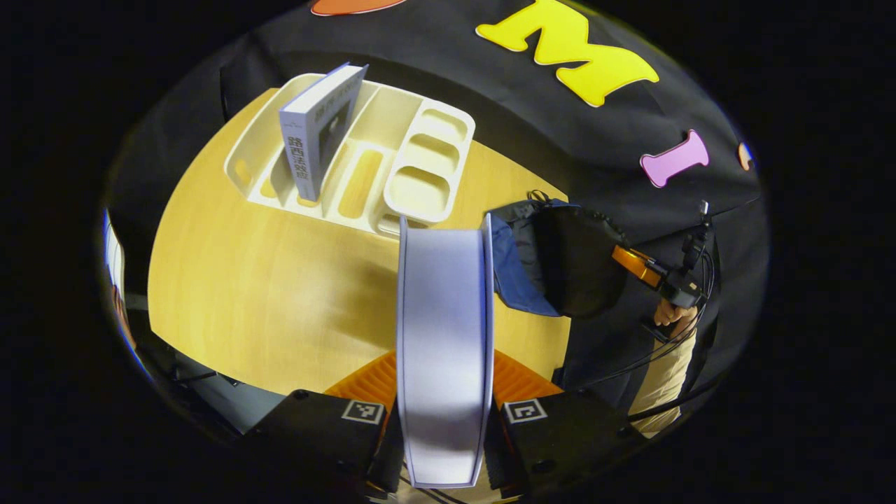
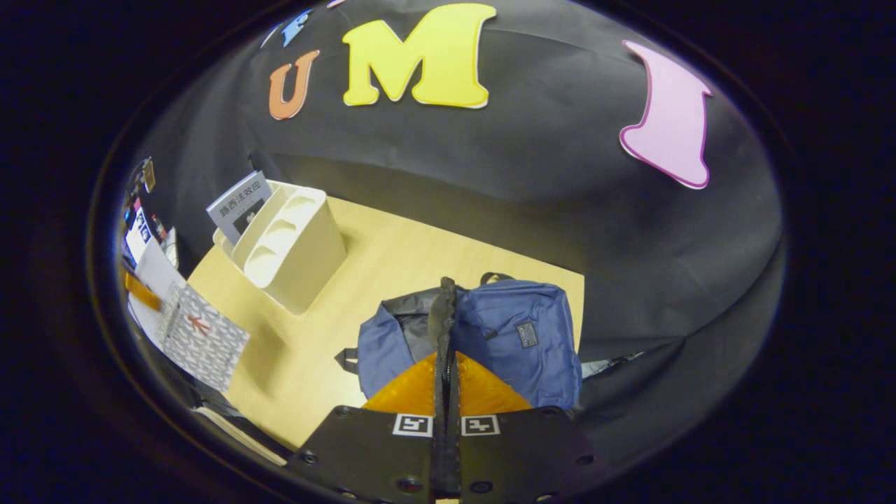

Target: Open the schoolbag, grab two books from the bookshelf and put them into the schoolbag.

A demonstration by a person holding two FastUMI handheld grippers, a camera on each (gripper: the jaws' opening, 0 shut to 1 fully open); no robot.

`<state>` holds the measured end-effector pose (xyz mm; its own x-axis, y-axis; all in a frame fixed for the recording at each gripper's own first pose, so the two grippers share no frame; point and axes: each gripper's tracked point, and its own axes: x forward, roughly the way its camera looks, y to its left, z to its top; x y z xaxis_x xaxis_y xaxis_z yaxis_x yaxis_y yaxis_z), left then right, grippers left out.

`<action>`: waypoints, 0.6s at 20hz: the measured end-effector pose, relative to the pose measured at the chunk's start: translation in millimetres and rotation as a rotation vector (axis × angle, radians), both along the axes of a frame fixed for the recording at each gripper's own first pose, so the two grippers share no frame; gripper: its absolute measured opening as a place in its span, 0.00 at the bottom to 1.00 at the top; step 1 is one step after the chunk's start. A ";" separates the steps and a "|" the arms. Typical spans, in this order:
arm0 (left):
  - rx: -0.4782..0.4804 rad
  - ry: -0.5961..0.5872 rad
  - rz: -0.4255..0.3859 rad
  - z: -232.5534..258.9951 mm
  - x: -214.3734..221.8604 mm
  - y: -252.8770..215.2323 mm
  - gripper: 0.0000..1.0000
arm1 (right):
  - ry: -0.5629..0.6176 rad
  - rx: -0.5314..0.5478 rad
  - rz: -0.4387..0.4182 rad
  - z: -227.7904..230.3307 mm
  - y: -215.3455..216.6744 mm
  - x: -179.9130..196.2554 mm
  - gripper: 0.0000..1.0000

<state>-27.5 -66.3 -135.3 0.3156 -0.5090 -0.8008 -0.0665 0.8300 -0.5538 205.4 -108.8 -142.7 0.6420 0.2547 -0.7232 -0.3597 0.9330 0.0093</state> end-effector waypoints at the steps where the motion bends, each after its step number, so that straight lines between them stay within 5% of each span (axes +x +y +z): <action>1: -0.042 0.003 -0.005 -2.6 3.2 -13.8 0.52 | 0.004 -0.001 -0.002 -0.4 0.1 -0.5 0.00; 12: -0.222 0.000 -0.073 -50.2 62.2 -136.6 0.48 | 0.025 0.018 -0.018 -1.5 -2.2 -2.4 0.00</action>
